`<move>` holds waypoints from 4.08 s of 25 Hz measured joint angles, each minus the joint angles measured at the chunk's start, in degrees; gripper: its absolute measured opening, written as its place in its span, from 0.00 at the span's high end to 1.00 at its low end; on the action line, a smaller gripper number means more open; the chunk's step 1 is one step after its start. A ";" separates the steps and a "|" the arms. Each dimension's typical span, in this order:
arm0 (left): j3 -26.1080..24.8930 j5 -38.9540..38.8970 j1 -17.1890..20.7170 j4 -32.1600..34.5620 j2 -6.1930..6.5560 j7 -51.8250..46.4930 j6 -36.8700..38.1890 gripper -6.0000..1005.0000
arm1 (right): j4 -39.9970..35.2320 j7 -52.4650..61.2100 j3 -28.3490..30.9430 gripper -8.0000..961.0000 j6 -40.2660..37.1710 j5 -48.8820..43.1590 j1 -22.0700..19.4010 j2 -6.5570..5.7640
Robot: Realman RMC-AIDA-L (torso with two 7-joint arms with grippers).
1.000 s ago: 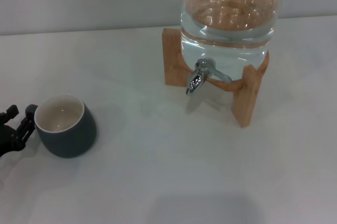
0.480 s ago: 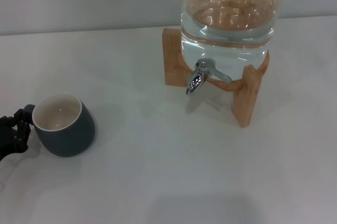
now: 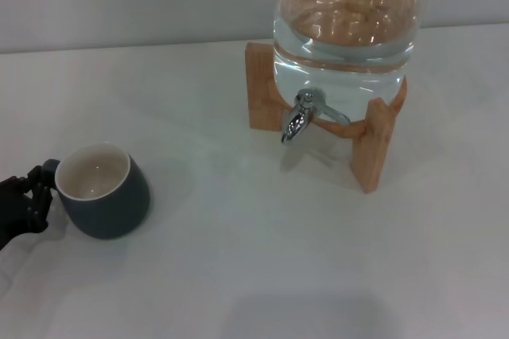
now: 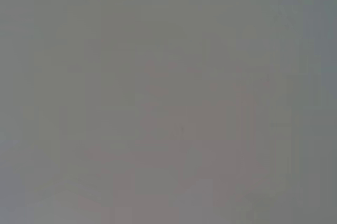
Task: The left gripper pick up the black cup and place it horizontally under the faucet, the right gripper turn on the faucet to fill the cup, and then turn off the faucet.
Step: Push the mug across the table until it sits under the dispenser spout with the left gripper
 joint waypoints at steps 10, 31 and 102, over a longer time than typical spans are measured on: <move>0.74 0.67 -1.32 -0.18 -0.15 0.00 -0.02 0.89 | 0.00 0.00 -0.03 0.12 -0.16 -0.33 0.05 -0.11; 0.78 0.45 -3.63 -0.26 -0.15 -0.07 -1.82 0.89 | 0.00 0.00 -0.14 0.12 -0.19 -0.34 0.13 -0.09; 11.83 -0.18 -11.78 -2.86 -0.36 -3.40 0.53 0.89 | 0.00 -0.87 -0.53 0.12 -1.09 -0.33 0.17 0.34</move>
